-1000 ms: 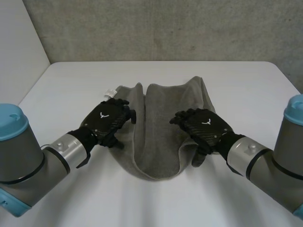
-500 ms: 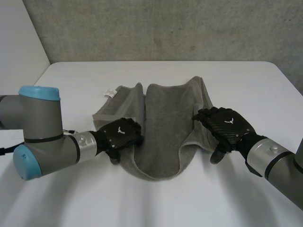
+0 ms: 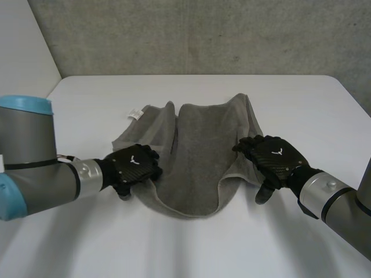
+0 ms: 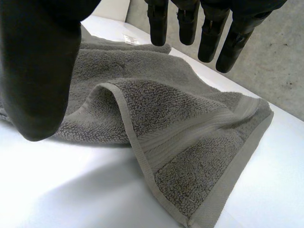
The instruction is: Fold the towel.
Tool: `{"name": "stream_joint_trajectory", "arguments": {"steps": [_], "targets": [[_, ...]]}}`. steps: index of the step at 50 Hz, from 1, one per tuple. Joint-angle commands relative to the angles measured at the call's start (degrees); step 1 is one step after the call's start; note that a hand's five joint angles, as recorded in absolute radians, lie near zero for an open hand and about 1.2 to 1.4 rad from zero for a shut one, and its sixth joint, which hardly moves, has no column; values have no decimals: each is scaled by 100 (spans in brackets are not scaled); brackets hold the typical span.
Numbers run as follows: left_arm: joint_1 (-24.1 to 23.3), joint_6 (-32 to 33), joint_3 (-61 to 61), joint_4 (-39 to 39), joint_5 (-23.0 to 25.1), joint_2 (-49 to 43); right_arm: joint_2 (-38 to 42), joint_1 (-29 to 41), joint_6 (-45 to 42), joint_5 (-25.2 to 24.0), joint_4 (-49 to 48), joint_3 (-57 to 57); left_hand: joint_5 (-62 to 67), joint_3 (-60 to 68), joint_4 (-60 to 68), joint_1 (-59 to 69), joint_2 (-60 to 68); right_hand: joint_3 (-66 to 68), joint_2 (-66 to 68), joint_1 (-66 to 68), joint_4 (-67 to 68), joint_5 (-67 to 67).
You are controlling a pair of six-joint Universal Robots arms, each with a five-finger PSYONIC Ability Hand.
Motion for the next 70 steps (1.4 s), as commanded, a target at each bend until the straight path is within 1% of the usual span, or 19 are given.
{"name": "stream_joint_trajectory", "arguments": {"steps": [1,5,9,14,23,36,41,43,44,46,49,50,51,52,53,58,60,63,70], "targets": [[406,69,-474,-59,1,333,-1,35,-1,1,9,-5,574,-246,-288,579,584,-122,-386,-378,-341,-334],[591,104,-669,-120,1,456,-1,53,-10,1,0,-5,677,-246,-288,682,687,-122,-386,-378,-341,-334],[951,95,-897,-164,72,815,34,62,-19,1,9,-14,711,-246,-288,715,720,-122,-386,-378,-341,-334],[1136,86,-1108,-164,107,1158,104,79,-19,1,9,-32,895,-246,-288,899,904,-122,-386,-378,-341,-334],[1198,78,-1319,-191,72,1326,104,88,-19,1,9,-58,1031,-246,-288,1035,1040,-122,-386,-378,-341,-334],[1198,-28,-1486,-384,-508,1362,104,79,-19,-7,0,-67,1115,-246,-288,1119,1124,-122,-386,-378,-341,-334],[1216,-379,-1627,-375,-623,1608,122,88,-19,1,0,-67,1333,-246,-288,1338,1343,-122,-386,-378,-341,-334],[1259,-773,-1697,-332,-605,1835,139,88,-19,1,0,-67,1384,-246,-288,1388,1393,-122,-386,-378,-341,-334],[1259,-775,-1697,-331,-605,1836,139,88,-19,1,0,-67,1384,-246,-288,1388,1393,-122,-386,-378,-341,-334],[1268,-1151,-1732,-235,-544,2037,174,88,-19,10,0,-84,1267,-246,-288,1271,1276,-122,-386,-378,-341,-334],[1242,-1494,-1802,28,-517,2196,175,88,-19,10,-9,-93,1183,-246,-288,1187,1192,-122,-386,-378,-341,-334],[1242,-1496,-1803,29,-517,2196,175,88,-19,10,-9,-93,1182,-246,-288,1186,1191,-122,-386,-378,-341,-334],[1216,-1635,-1864,177,-448,2257,175,88,-19,10,-9,-93,583,-246,-288,587,592,-122,-386,-378,-341,-334],[1216,-1636,-1864,178,-447,2258,175,88,-19,10,-9,-93,577,-246,-288,581,586,-122,-386,-378,-341,-334],[1189,-1758,-1899,335,-369,2310,175,97,-19,19,-9,-93,-323,-246,-288,-318,-313,-122,-386,-378,-341,-334],[1119,-1979,-2040,706,-192,2407,183,106,-19,10,-9,-76,-870,-246,-288,-866,-861,-122,-386,-378,-341,-334],[1075,-1996,-2101,907,-192,2434,183,106,-19,10,-9,-67,-1858,-246,-288,-1854,-1848,-122,-386,-378,-341,-334],[1057,-1997,-2128,996,-192,2434,183,97,-19,10,-9,-67,-2064,-246,-288,-2060,-2055,-122,-386,-378,-341,-334],[1013,-1926,-2268,1548,-166,2355,183,106,-19,10,0,-67,-2081,-246,-288,-2077,-2072,-122,-386,-378,-341,-334]]}}
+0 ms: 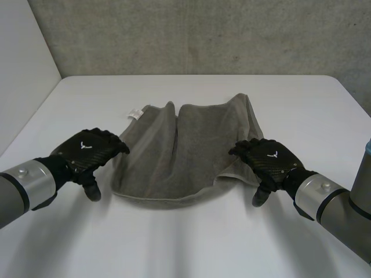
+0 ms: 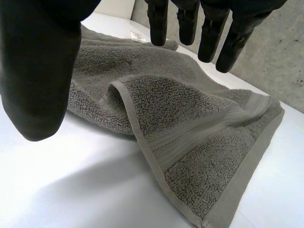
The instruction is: Fold the towel.
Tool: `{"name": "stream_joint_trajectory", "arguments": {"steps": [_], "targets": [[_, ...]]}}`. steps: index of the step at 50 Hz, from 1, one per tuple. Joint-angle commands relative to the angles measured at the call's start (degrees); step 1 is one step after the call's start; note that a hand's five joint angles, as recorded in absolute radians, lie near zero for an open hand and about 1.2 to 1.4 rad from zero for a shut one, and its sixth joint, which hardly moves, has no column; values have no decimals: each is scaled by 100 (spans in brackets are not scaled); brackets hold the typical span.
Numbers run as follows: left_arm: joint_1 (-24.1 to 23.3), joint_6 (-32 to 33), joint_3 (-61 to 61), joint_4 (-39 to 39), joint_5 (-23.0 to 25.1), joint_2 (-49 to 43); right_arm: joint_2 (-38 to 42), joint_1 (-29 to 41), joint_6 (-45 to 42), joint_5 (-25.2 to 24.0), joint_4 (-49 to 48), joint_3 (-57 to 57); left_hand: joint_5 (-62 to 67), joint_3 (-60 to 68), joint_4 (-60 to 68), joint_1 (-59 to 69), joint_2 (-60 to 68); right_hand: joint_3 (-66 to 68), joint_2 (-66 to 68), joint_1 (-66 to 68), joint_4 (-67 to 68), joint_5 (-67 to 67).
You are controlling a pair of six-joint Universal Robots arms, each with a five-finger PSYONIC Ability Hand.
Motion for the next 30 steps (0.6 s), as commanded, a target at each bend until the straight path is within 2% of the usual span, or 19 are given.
{"name": "stream_joint_trajectory", "arguments": {"steps": [1,6,10,13,15,16,18,21,23,30], "targets": [[-31,82,-111,443,7,-71,0,3,-1,0,9,0,-114,-246,-288,-535,-303,-122,-386,-378,-341,-334],[4,117,-182,987,15,-219,0,3,-1,0,9,18,-64,-246,-288,-485,-253,-122,-386,-378,-341,-334],[-48,240,-173,1128,103,-369,0,3,-1,0,9,18,-47,-246,-288,-468,-236,-122,-386,-378,-341,-334],[-57,556,-146,1128,297,-492,0,3,-1,0,9,18,-13,-246,-288,-434,-202,-122,-386,-378,-341,-334],[-57,1037,-138,1120,446,-519,0,3,-1,0,9,36,87,-246,-288,-334,-102,-122,-386,-378,-341,-334],[-57,1040,-138,1120,446,-519,0,3,-1,0,9,36,88,-246,-288,-333,-101,-122,-386,-378,-341,-334],[-83,1573,-129,1120,472,-545,0,-6,-1,0,0,44,272,-246,-288,-149,83,-122,-386,-378,-341,-334],[-128,1839,-120,1111,472,-580,0,-15,-1,-9,9,44,374,-246,-288,-47,185,-122,-386,-378,-341,-334],[-145,2356,-103,1111,499,-764,0,-15,-1,-9,9,44,441,-246,-288,20,252,-122,-386,-378,-341,-334],[-242,2744,-138,1137,499,-993,0,-6,-1,-9,9,44,424,-246,-288,3,235,-122,-386,-378,-341,-334]]}}
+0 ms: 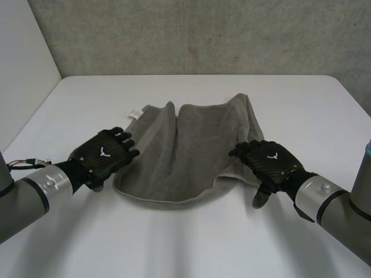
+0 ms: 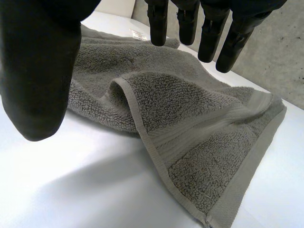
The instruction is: Fold the towel.
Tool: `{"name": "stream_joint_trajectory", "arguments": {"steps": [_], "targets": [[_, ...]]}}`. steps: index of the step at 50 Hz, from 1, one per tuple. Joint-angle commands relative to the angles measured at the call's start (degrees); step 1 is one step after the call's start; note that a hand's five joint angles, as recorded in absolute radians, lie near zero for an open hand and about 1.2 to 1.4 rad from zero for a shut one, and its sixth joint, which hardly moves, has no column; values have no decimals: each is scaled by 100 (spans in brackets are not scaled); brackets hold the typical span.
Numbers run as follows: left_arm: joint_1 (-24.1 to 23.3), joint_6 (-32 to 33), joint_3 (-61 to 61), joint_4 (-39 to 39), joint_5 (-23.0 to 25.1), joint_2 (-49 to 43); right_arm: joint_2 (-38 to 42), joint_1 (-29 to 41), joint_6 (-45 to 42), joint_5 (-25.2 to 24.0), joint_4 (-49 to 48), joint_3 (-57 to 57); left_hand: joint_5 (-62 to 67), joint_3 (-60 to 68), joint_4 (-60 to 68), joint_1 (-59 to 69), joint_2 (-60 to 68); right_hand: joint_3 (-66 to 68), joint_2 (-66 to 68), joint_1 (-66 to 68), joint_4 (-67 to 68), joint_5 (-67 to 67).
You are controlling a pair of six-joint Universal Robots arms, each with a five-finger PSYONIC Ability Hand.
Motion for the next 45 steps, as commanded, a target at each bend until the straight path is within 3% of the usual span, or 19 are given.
{"name": "stream_joint_trajectory", "arguments": {"steps": [1,25,37,45], "targets": [[-118,422,-28,31,-4,-223,0,4,0,-1,2,8,43,-246,-288,-3,106,-122,-386,-377,-341,-334],[-74,448,95,66,760,-240,0,4,0,-1,2,17,-24,-246,-288,-70,39,-122,-386,-377,-341,-334],[22,501,227,31,822,-232,17,-5,0,-1,2,9,-681,-246,-288,-726,-618,-122,-386,-377,-341,-334],[40,1398,280,-57,813,-240,70,-5,0,-1,2,-9,-866,-246,-288,-911,-803,-122,-386,-377,-341,-334]]}}
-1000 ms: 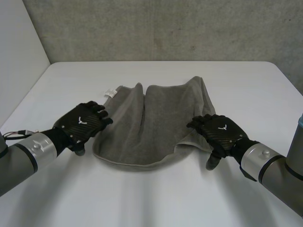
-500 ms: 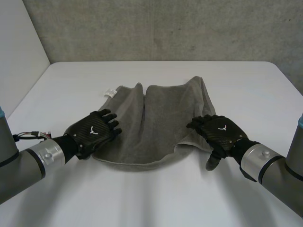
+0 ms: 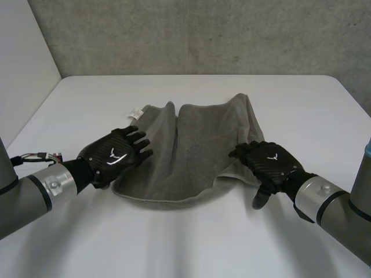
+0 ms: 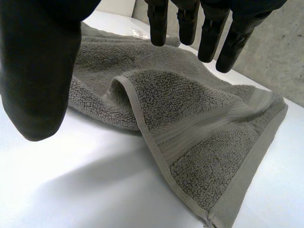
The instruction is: Fold the towel.
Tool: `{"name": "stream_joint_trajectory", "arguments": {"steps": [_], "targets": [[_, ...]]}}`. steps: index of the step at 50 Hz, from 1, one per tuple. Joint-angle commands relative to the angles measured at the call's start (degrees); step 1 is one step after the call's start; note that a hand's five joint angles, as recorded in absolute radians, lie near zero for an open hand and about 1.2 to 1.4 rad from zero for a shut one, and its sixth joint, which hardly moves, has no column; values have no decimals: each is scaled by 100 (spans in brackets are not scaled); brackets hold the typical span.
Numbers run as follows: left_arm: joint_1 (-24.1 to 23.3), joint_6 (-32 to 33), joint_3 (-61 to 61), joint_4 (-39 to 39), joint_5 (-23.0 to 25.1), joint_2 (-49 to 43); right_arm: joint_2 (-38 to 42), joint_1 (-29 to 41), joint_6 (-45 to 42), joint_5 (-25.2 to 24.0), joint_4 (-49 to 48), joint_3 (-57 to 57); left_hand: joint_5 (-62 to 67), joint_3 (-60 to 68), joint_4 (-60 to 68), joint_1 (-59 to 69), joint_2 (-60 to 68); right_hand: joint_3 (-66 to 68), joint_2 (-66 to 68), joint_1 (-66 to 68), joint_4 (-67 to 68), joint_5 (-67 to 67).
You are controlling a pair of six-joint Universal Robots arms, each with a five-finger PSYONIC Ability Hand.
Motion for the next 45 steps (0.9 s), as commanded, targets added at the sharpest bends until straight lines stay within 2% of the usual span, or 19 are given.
{"name": "stream_joint_trajectory", "arguments": {"steps": [1,6,8,16,21,27,29,31,33,40,45], "targets": [[9,929,93,-146,-14,-28,53,0,0,1,0,-18,-220,-246,-288,-663,-343,-122,-386,-377,-341,-334],[9,1591,331,-551,-22,-283,62,0,0,-7,0,-18,-237,-246,-288,-679,-360,-122,-386,-377,-341,-334],[9,1949,549,-953,-22,-458,62,0,0,-7,0,-18,-254,-246,-288,-696,-377,-122,-386,-377,-341,-334],[-9,2513,814,-1483,-14,-819,62,-17,0,1,0,-35,-254,-246,-288,-696,-377,-122,-386,-377,-341,-334],[-62,2549,849,-1474,-14,-943,71,-35,0,-7,0,-35,-220,-246,-288,-663,-343,-122,-386,-377,-341,-334],[-88,2557,1043,-1465,-84,-1241,80,-61,0,-7,0,-44,604,-246,-288,162,481,-122,-386,-377,-341,-334],[-88,2557,1104,-1465,-93,-1277,80,-61,0,-7,-9,-44,1025,-246,-288,582,902,-122,-386,-377,-341,-334],[-27,2549,1174,-1448,-101,-1268,80,-70,0,-7,-9,-44,2548,-246,-288,2105,2425,-122,-386,-377,-341,-334],[8,2514,1201,-1430,-101,-1233,80,-70,0,-16,-9,-44,2938,-246,-288,2496,2815,-122,-386,-377,-341,-334],[35,2320,1175,-1412,-304,-1048,115,-88,44,-78,9,-44,3195,-246,-288,2752,3072,-122,-386,-377,-341,-334],[79,1785,868,-1439,-383,-864,115,-79,298,10,9,35,3530,-246,-288,3088,3408,-122,-386,-377,-341,-334]]}}
